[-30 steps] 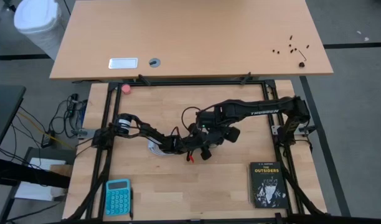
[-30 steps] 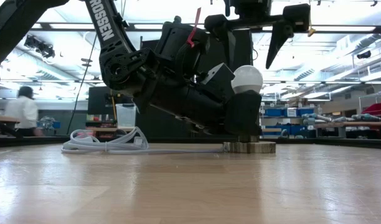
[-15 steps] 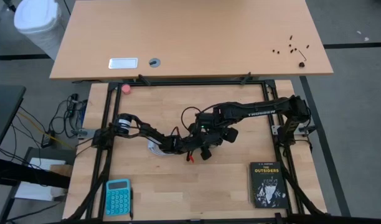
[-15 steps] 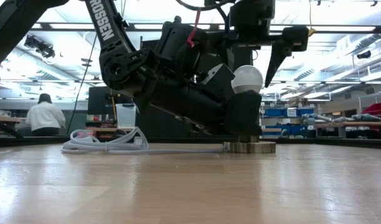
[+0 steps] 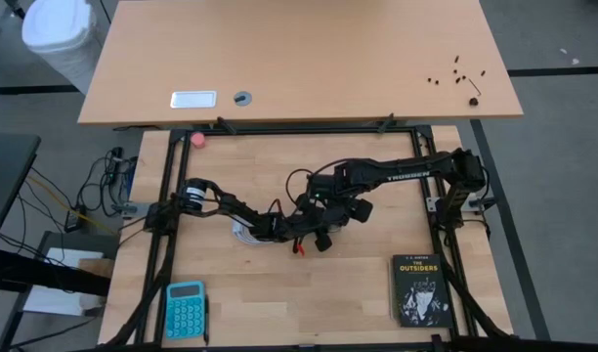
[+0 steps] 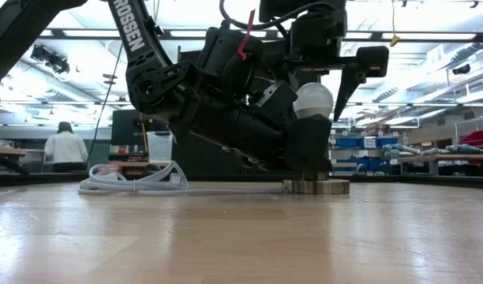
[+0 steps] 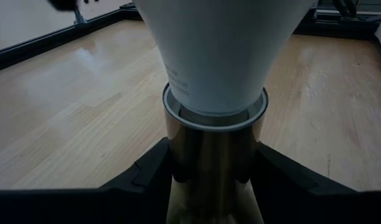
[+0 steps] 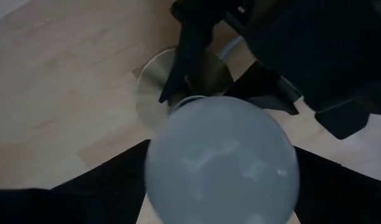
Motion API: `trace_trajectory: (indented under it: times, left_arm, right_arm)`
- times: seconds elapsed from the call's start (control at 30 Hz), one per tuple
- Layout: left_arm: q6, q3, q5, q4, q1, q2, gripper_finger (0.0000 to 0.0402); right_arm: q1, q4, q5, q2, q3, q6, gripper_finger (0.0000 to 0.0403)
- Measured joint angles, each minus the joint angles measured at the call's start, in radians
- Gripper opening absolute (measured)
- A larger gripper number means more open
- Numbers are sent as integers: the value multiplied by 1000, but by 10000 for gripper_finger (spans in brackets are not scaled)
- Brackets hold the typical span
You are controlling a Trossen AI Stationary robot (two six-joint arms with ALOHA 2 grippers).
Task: Screw lightbulb
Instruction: Insert the white lightbulb into the silver lamp
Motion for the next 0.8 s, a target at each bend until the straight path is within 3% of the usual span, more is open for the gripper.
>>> trace_trajectory:
  times: [0.23,0.8]
  left_arm:
    - [0,0,0,-2,0,0,184]
    - [0,0,0,-4,0,0,184]
  right_arm:
    - [0,20,-22,0,0,-2,308]
    - [-4,21,-44,10,0,31,306]
